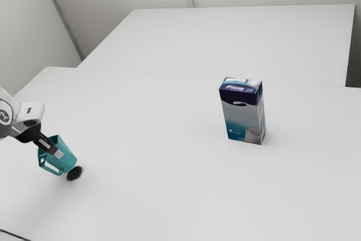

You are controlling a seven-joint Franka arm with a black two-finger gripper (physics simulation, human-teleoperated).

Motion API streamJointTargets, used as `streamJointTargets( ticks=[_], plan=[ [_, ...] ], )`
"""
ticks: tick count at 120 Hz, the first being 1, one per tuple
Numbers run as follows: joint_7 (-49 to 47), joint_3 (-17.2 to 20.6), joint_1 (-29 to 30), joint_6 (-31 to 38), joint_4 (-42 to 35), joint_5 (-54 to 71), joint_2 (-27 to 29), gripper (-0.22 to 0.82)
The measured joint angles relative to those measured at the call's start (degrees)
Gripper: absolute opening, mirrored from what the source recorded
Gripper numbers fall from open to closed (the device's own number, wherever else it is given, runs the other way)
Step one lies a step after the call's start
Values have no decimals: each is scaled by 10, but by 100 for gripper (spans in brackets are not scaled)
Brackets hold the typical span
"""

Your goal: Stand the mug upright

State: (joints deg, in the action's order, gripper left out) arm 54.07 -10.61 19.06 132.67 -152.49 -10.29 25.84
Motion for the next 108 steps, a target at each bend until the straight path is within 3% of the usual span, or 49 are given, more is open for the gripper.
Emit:
streamJointTargets(
  ticks=[14, 34, 108],
  plan=[
    [-36, 3, -4, 9, 1, 4, -5, -18],
    [-77, 55, -22, 12, 1, 6, -10, -18],
    [-185, 85, -145, 18, 7, 53, -29, -18]
  ],
)
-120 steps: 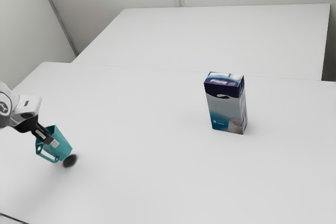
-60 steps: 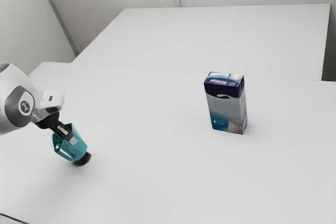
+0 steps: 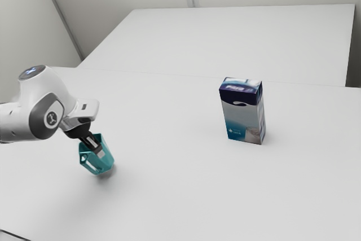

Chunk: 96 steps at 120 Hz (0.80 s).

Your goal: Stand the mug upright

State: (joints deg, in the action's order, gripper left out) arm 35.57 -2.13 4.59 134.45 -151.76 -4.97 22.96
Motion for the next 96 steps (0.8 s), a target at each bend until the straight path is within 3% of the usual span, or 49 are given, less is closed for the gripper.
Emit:
streamJointTargets(
  ticks=[27, 96],
  plan=[
    [-53, 1, -46, 1, 7, 27, -18, -18],
    [-145, 1, -85, 3, 31, 56, -66, -18]
  ],
)
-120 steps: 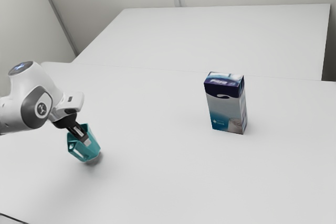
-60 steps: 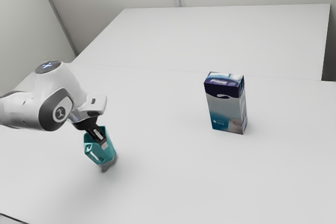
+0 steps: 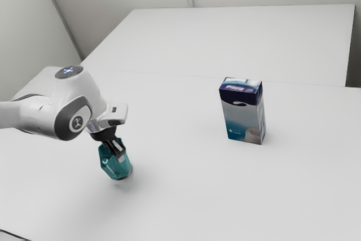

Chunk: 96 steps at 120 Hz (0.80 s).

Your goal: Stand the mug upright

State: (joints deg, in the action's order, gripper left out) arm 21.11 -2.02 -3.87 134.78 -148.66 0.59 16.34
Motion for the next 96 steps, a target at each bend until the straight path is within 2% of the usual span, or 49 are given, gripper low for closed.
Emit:
streamJointTargets(
  ticks=[9, 32, 48, 68, 96],
  plan=[
    [-7, 0, -1, 0, 0, 0, -2, -17],
    [-16, 0, -2, -2, 0, -4, -3, 23],
    [-21, 0, -2, -4, 0, -6, -2, 41],
    [-26, 0, -2, -7, 7, -7, 1, 51],
    [-30, 0, -2, -21, 58, -7, 8, 57]
  ],
)
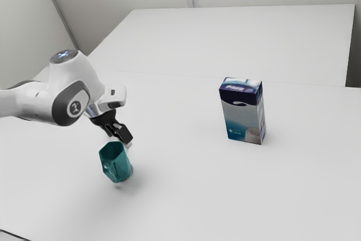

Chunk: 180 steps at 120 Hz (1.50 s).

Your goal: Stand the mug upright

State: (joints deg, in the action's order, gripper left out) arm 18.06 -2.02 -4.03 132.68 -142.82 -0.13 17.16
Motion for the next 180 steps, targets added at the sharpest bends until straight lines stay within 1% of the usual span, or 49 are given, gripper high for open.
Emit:
streamJointTargets(
  ticks=[9, 21, 25, 34, 39, 45, 61, 75, 85, 102, 108, 119, 127, 135, 145, 167, 180],
  plan=[
    [-1, 0, -3, -7, 29, -2, -7, 58],
    [-2, -4, -8, -19, 88, -11, -38, 59],
    [-2, -7, -9, -31, 126, -19, -60, 59],
    [-3, -15, -9, -78, 249, -32, -123, 60],
    [-3, -17, -6, -105, 298, -36, -141, 60],
    [-3, -22, -5, -131, 329, -39, -148, 60],
    [-1, -53, -12, -190, 394, -41, -159, 60],
    [2, -60, 7, -238, 449, -42, -171, 60],
    [3, -63, 21, -266, 474, -41, -173, 60],
    [5, -102, 12, -311, 522, -39, -172, 60],
    [5, -110, 15, -324, 530, -31, -174, 60],
    [3, -111, 33, -342, 538, -10, -177, 60],
    [-2, -111, 47, -363, 558, 2, -188, 60],
    [-6, -114, 51, -382, 569, 9, -195, 60],
    [-10, -116, 39, -398, 574, 12, -199, 60],
    [-16, -116, -11, -417, 575, 15, -200, 60],
    [-19, -116, -20, -423, 575, 15, -200, 60]
  ],
)
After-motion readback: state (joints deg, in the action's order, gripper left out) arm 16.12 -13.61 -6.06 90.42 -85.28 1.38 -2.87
